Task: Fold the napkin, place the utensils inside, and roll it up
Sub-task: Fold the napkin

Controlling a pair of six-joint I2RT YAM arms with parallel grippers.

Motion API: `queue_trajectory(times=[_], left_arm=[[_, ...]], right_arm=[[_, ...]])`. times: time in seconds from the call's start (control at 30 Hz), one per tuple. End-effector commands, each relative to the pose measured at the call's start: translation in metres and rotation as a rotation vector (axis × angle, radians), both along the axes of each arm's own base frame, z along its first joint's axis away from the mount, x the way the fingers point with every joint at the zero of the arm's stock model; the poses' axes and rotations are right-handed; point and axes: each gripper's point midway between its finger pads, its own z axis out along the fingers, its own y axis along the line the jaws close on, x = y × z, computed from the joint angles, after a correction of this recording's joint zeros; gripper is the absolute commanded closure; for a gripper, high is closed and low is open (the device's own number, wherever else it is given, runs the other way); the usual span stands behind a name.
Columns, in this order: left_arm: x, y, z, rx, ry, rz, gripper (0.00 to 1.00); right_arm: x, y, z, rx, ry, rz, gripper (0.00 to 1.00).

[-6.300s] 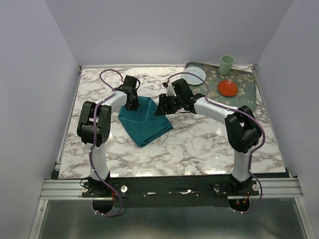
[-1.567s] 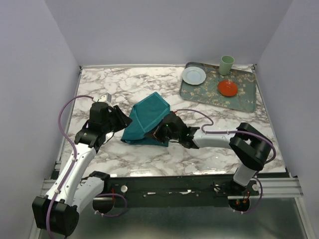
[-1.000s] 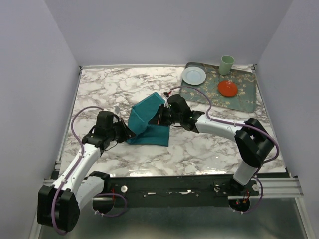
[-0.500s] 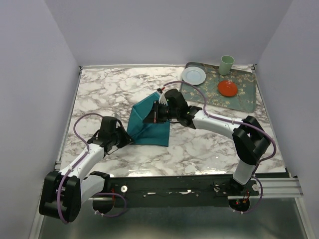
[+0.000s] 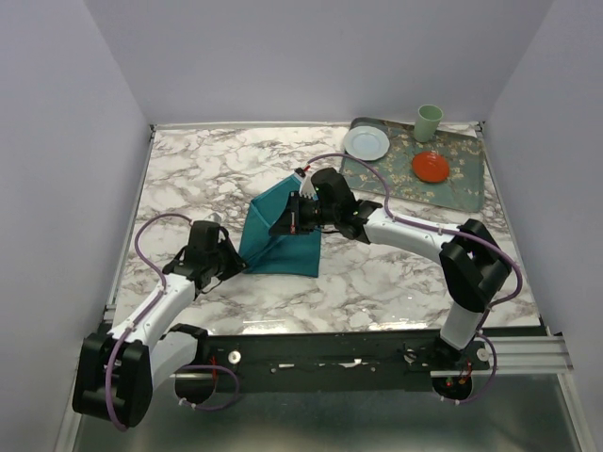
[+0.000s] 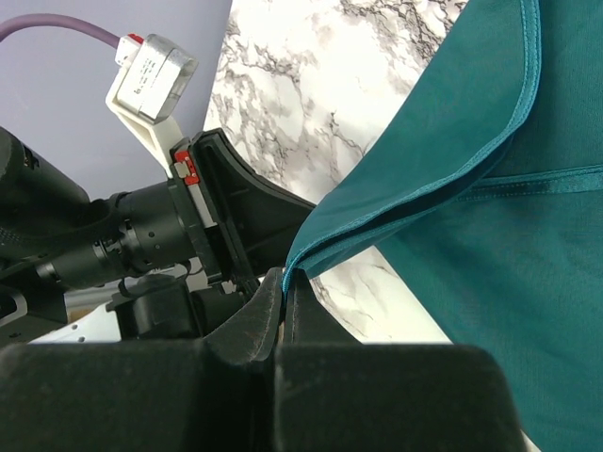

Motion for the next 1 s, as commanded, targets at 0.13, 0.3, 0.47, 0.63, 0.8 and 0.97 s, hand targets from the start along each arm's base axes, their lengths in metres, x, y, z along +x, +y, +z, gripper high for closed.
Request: queue_trajectory(times=[0.13,0.3,0.47,0.63,0.8,0.97], left_arm=[[-0.001,0.006,0.0,0.009,0.026,0.048,1.0],[0.011,0.016,-0.007,0.069,0.033,0.083,1.0],[0.017,0.022,-0.01,0.107,0.023,0.09,1.0],[0.021,0.024,-0.007,0.121,0.006,0.089,1.0],[0.022,0.025,-0.008,0.132,0.011,0.082,1.0],[0.017,0.019,-0.006,0.101,0.011,0.066,1.0]], right_arm=[[-0.001,0.002,0.012,0.024,-0.016,0.043,0.99],[-0.011,-0.006,0.014,0.027,-0.009,0.054,0.99],[-0.019,-0.027,-0.008,-0.014,0.011,0.046,0.99],[-0.021,-0.043,-0.026,-0.043,0.024,0.059,0.99],[-0.027,-0.053,-0.048,-0.084,0.043,0.07,0.99],[-0.029,-0.06,-0.062,-0.108,0.059,0.074,0.99]])
